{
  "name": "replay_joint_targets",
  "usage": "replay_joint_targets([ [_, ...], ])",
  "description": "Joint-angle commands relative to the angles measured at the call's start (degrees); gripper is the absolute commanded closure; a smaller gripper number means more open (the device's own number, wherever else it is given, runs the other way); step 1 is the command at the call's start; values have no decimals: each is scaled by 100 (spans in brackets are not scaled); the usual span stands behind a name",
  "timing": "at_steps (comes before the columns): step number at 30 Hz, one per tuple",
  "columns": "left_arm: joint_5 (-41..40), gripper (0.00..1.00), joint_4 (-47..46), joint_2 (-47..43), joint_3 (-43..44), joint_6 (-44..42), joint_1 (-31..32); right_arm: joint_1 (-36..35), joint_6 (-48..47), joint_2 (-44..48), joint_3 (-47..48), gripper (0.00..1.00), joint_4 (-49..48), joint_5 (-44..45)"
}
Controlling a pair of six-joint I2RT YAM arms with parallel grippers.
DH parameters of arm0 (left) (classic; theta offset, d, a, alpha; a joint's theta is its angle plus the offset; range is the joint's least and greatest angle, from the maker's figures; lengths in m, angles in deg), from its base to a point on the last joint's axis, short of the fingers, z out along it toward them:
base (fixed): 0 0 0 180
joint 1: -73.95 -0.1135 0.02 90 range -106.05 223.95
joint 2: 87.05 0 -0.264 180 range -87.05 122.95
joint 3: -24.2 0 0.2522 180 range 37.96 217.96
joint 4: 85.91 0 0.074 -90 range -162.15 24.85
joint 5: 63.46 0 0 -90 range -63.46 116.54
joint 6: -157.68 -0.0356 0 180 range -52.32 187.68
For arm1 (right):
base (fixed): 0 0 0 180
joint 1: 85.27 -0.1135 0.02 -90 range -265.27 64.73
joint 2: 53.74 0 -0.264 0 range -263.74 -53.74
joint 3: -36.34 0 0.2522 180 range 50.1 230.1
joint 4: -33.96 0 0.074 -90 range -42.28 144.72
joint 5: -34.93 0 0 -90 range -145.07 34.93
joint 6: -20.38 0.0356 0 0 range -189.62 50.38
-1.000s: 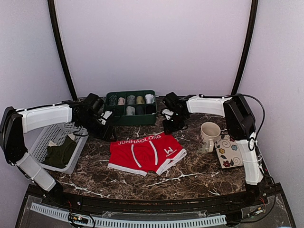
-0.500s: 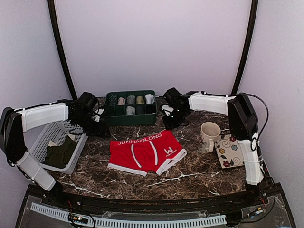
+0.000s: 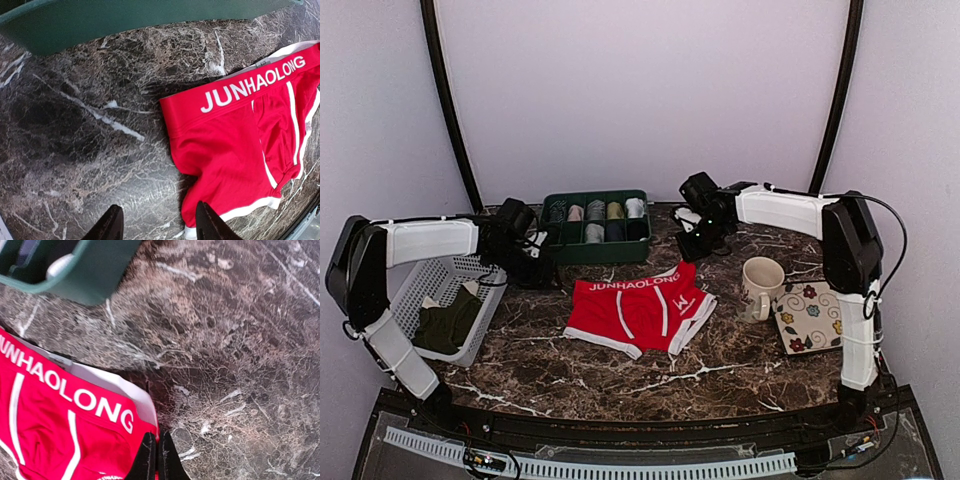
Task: Roll the underwear
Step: Pick up the underwear from the center of the board.
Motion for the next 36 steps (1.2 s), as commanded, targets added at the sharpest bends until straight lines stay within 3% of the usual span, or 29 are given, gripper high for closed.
replay_joint_targets([
  [1, 217, 49, -420, 300, 263, 227, 21, 1, -100, -42, 42, 100, 55, 166],
  [18, 430, 59, -1166, 1701, 875, 550, 128, 6, -65, -124, 173, 100, 132, 242],
  [22, 568, 66, -1300, 1950, 1005, 613, 202, 3, -36, -126, 173, 100, 137, 260],
  [25, 544, 76, -1226, 2072, 1152, 552, 290, 19, -16, -127, 205, 100, 155, 276],
  [31, 198, 99, -868, 1801, 1364, 408, 309, 33, -24, 8, 347, 100, 280, 429],
  [34, -104, 100, -659, 1268, 1425, 253, 164, 115, -13, 275, 436, 100, 346, 644],
  [36, 177, 100, -857, 741, 1328, 196, -63, 221, 29, 563, 455, 100, 292, 826],
])
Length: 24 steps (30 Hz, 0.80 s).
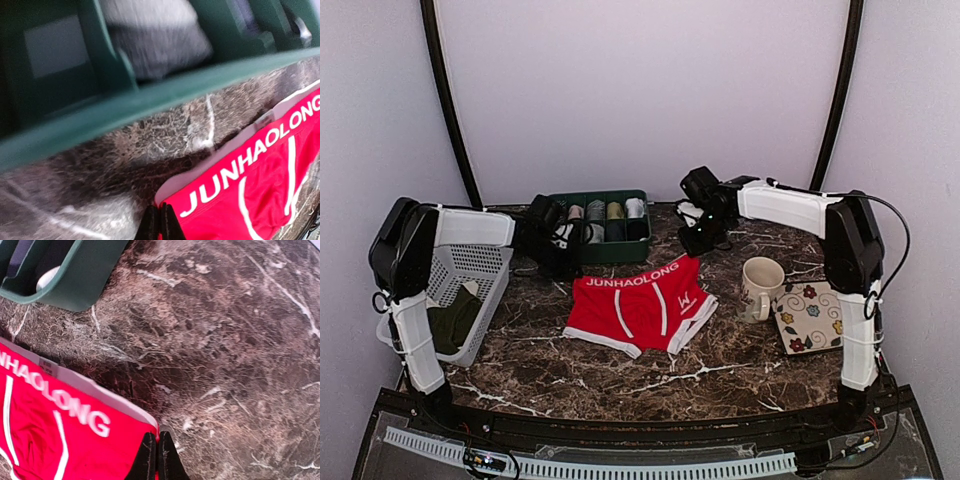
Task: Roll the underwear
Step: Pick up the underwear from the center of the board, then flatten out the underwear at the center of the board.
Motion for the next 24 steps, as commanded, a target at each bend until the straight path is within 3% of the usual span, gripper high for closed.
replay_joint_targets([
  [1, 258, 100, -119, -1402, 2, -283, -426, 251, 101, 808, 217, 100, -55, 447],
  [7, 1932, 100, -920, -2377, 214, -668, -489, 427, 202, 1903, -160, 100, -1443, -716],
  [15, 2043, 100, -608, -3054, 193, -1089, -467, 360, 285, 2561, -658, 100, -2034, -1295],
  [21, 2591, 100, 97, -3977, -461, -1212, -142, -385, 202, 3826, -1977, 100, -2038, -1429],
  [24, 3050, 100, 57, -4582, -1056, -791, 10, -853, 637, 4474, -2651, 100, -2040, -1188],
])
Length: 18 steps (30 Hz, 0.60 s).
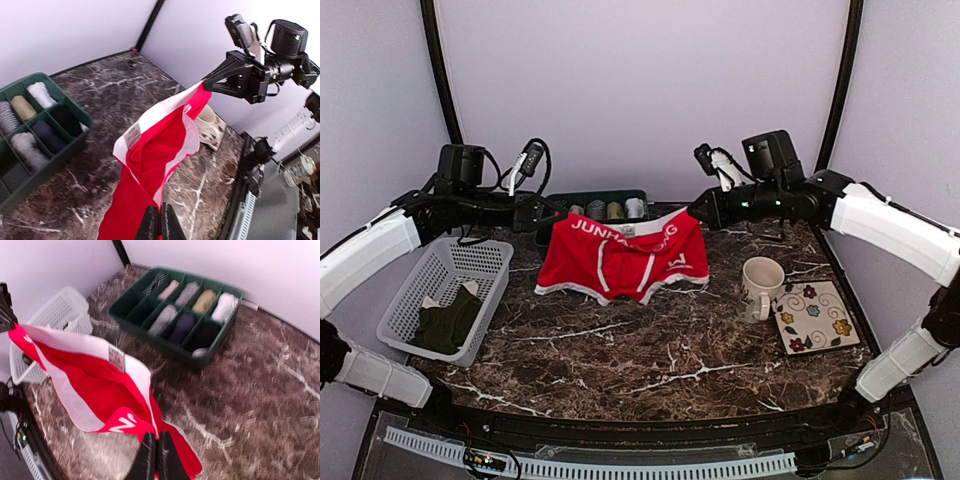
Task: Roll the underwear
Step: Flatten out the underwear at the center of the board.
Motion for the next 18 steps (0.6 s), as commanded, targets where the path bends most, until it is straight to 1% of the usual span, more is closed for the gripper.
replay_joint_targets([
  [1, 786, 100, 184, -977, -758, 351, 218, -618, 557, 1090, -755, 100, -245, 110],
  [3, 762, 100, 41, -1278, -1151, 545, 233, -759, 861, 1443, -1189, 100, -427, 296],
  [5, 477, 100, 94, -1432, -1379, 557, 244, -801, 996, 1621, -1494, 100, -521, 467],
  [8, -317, 100, 233, -1363, -1314, 436, 239, -789, 807, 1409, -1419, 100, -361, 845],
  [11, -953, 100, 247, -1078, -1029, 360, 241, -774, 496, 1047, -952, 100, -268, 1280],
  [15, -1092, 100, 200, -715, -755, 142, 241, -755, 183, 809, -592, 100, -268, 1764],
  [18, -985, 100, 212, -662, -780, -18, 238, -750, 80, 881, -719, 100, -336, 1785],
])
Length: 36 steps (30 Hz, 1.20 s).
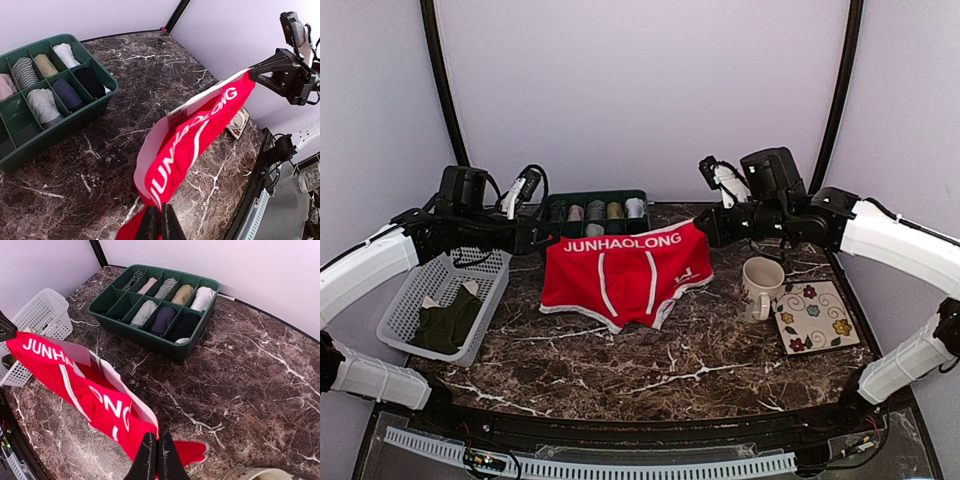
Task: Roll the underwear
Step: Flatten out the underwear at the center of the board.
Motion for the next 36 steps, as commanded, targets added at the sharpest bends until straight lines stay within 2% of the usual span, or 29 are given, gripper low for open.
replay_joint_targets([
  [1, -50, 100, 33, -49, 113, -332, -8, 22, -270, 249, 33, 100, -270, 323],
  [8, 903, 100, 37, -897, -643, -229, 75, -152, 85, 1329, -1193, 100, -693, -743],
  [11, 922, 100, -17, -1260, -857, 190, 74, -189, 460, 1544, -1303, 100, -501, -649],
  [14, 498, 100, -197, -1310, -1057, 397, 70, -181, 449, 1214, -1194, 100, -233, -17],
  [17, -132, 100, -545, -1088, -1337, 204, 71, -174, 253, 689, -1377, 100, -856, 425],
  [20, -1129, 100, -1105, -744, -1684, -147, 47, -159, 103, 48, -1625, 100, -1618, 1059],
  [21, -1457, 90, -1199, -477, -1749, -296, 43, -143, 51, -188, -1654, 95, -1760, 1351],
  [22, -1778, 79, -1100, -249, -1713, -398, 40, -89, 5, -422, -1563, 76, -1754, 1514],
  [23, -1979, 69, -867, -52, -1574, -499, 33, -50, 8, -688, -1306, 53, -1444, 1690],
  [24, -2055, 60, -572, 74, -1426, -559, 45, -41, 28, -899, -1014, 35, -1040, 1859],
  [25, -2084, 51, -367, 112, -1323, -596, 64, -40, 9, -1025, -797, 26, -693, 1879],
  [26, -2042, 39, -247, 72, -1294, -642, 89, -44, -31, -1062, -728, 23, -479, 1740],
  [27, -1927, 26, -187, -32, -1312, -741, 105, -42, -115, -1024, -720, 22, -389, 1395],
  [28, -1801, 19, -153, -157, -1354, -816, 148, -39, -211, -944, -727, 23, -395, 993],
  [32, -1214, 22, -194, -420, -1568, -756, 257, -44, -283, -898, -963, 30, -609, -626],
  [36, -1048, 33, -335, -65, -1788, -451, 630, -87, -302, -1687, -729, 47, -358, -1573],
])
